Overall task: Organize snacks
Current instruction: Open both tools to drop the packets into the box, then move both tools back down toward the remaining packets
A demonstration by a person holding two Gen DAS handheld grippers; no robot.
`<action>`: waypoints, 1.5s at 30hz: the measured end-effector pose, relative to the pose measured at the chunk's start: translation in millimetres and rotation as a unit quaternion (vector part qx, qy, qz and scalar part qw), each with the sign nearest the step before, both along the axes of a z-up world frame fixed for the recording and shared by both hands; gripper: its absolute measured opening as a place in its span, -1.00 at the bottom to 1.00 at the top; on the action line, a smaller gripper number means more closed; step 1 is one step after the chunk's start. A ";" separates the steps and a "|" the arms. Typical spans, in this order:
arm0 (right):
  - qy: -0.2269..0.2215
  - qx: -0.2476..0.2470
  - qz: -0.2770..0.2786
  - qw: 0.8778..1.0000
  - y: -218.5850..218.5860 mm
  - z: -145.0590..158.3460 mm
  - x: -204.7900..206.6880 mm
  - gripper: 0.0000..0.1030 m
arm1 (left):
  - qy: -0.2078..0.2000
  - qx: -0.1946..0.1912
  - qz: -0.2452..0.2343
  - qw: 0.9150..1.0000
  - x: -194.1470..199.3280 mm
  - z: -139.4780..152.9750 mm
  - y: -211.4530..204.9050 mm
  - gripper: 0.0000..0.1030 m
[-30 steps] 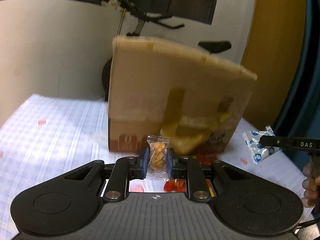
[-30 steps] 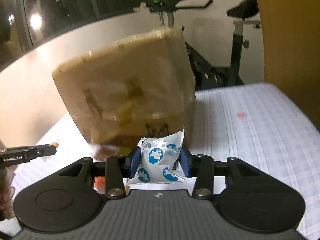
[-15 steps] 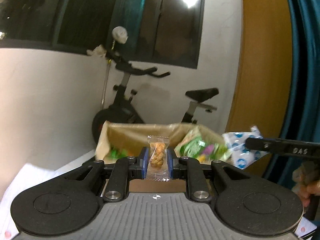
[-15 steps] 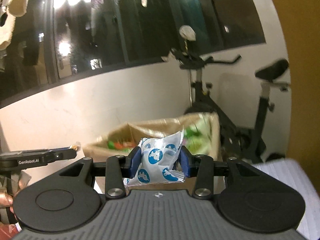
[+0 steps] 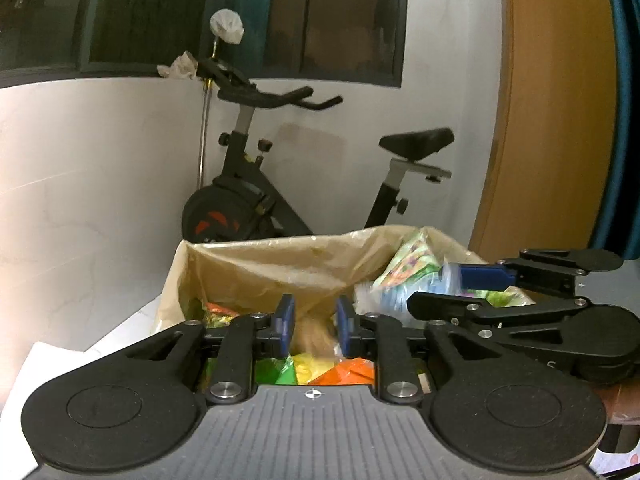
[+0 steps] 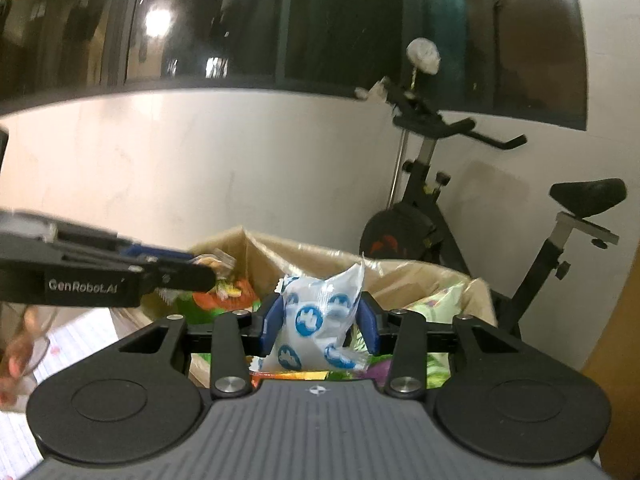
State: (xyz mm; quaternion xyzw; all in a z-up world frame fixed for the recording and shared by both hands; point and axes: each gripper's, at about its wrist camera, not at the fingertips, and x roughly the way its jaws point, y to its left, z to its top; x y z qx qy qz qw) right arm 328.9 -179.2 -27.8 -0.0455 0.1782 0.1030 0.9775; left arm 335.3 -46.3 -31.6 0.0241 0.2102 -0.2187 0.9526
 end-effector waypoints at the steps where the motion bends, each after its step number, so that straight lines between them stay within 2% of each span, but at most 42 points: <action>1: 0.005 -0.004 0.000 1.000 1.3 -3.9 3.0 -0.17 | 0.001 -0.001 0.003 1.000 -1.2 -0.8 3.1 0.03; 2: 0.006 -0.006 -0.001 1.000 2.2 -6.2 4.4 -0.16 | -0.001 -0.005 0.005 1.000 -1.5 -1.5 6.2 0.24; 4: 0.006 -0.005 -0.005 1.000 3.1 -8.5 4.8 -0.14 | -0.004 -0.011 0.010 1.000 -3.8 -2.0 9.8 0.27; 8: -0.003 0.006 -0.009 1.000 -0.8 -4.7 -4.9 0.04 | -0.009 -0.011 0.014 1.000 -14.2 3.5 14.4 0.35; 17: -0.014 0.052 -0.008 0.999 -13.5 11.7 -53.4 0.10 | -0.034 -0.016 0.019 0.999 -54.0 16.5 31.9 0.37; 22: -0.002 0.075 -0.002 0.997 -21.8 2.6 -85.5 0.10 | -0.027 -0.013 0.025 0.999 -82.1 4.4 40.4 0.37; 26: 0.029 0.076 -0.005 0.997 -26.8 -20.7 -110.7 0.10 | -0.002 -0.014 0.025 1.000 -98.0 -18.5 44.4 0.37; 31: 0.092 0.074 -0.038 0.992 -44.5 -61.6 -133.2 0.10 | 0.055 -0.041 0.036 0.997 -106.2 -54.6 46.7 0.37; 35: 0.135 0.058 -0.056 0.988 -55.8 -88.2 -149.0 0.11 | 0.090 -0.034 0.037 0.995 -111.8 -80.4 41.4 0.37; 36: 0.150 0.051 -0.051 0.986 -57.6 -95.4 -153.1 0.15 | 0.095 -0.029 0.035 0.994 -113.2 -85.4 39.8 0.37; 38: 0.176 0.039 -0.033 0.983 -59.2 -108.9 -160.4 0.46 | 0.105 -0.026 0.034 0.994 -115.8 -94.2 38.9 0.37; 42: 0.216 -0.023 0.002 0.976 -57.4 -132.5 -170.7 0.52 | 0.122 -0.031 0.036 0.991 -118.7 -106.5 42.6 0.37; 45: 0.233 -0.052 0.039 0.970 -56.2 -143.4 -181.2 0.65 | 0.131 -0.032 0.039 0.990 -119.7 -112.8 45.1 0.37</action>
